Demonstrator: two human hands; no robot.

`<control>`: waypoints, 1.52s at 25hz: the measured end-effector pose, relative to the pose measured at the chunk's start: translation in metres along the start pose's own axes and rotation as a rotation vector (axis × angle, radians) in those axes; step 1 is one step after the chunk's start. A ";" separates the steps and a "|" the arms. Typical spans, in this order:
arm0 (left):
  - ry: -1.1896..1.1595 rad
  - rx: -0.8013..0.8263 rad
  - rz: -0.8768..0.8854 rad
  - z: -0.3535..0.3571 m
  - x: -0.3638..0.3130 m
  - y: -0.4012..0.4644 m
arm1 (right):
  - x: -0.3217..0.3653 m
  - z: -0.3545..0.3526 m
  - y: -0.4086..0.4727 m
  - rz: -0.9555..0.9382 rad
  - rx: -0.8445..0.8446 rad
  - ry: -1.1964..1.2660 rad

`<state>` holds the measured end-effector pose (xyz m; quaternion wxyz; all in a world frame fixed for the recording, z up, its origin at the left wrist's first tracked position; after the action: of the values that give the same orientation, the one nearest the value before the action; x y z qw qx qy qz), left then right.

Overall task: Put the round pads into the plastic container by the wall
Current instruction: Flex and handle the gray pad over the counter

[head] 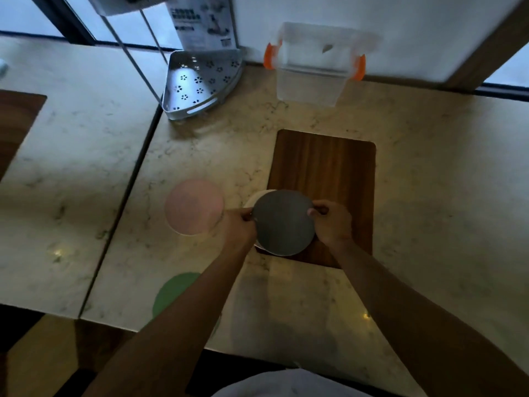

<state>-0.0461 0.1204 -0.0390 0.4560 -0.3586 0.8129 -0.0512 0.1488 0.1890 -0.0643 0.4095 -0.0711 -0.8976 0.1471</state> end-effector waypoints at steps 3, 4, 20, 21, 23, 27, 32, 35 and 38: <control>-0.006 -0.017 0.003 -0.015 0.013 0.015 | 0.017 0.024 0.006 -0.008 0.027 0.003; -0.007 -0.005 -0.005 -0.018 0.016 0.019 | 0.020 0.029 0.007 -0.012 0.028 0.004; 0.199 0.000 -0.033 0.007 0.017 0.029 | 0.015 0.042 0.005 -0.043 -0.012 -0.291; 0.225 -0.007 -0.039 0.007 0.017 0.028 | 0.016 0.042 0.004 -0.056 -0.018 -0.313; 0.255 -0.014 -0.047 0.008 0.015 0.029 | 0.018 0.043 0.004 -0.048 -0.025 -0.328; 0.235 -0.020 -0.098 0.005 0.014 0.033 | 0.025 0.045 0.008 0.027 0.005 -0.311; 0.057 -0.012 -0.140 -0.003 0.008 0.033 | 0.027 0.042 0.005 0.052 0.017 -0.103; -0.063 0.017 -0.207 -0.013 0.012 0.037 | 0.035 0.042 0.004 0.036 0.036 -0.002; -0.113 -0.005 -0.182 -0.035 0.023 0.044 | 0.056 0.053 0.010 -0.060 0.075 0.012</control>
<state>-0.1044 0.1301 -0.0529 0.4935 -0.4345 0.7502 -0.0700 0.0717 0.2012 -0.0602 0.4216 -0.0293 -0.8906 0.1680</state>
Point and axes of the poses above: each hand's wrist, its own y-axis towards the middle knuckle, its own z-axis out of the palm, x = y × z, the point moved 1 cm from there along y, towards the middle knuckle, and after that the axes turned 3 degrees about -z, right-handed, at the moved point
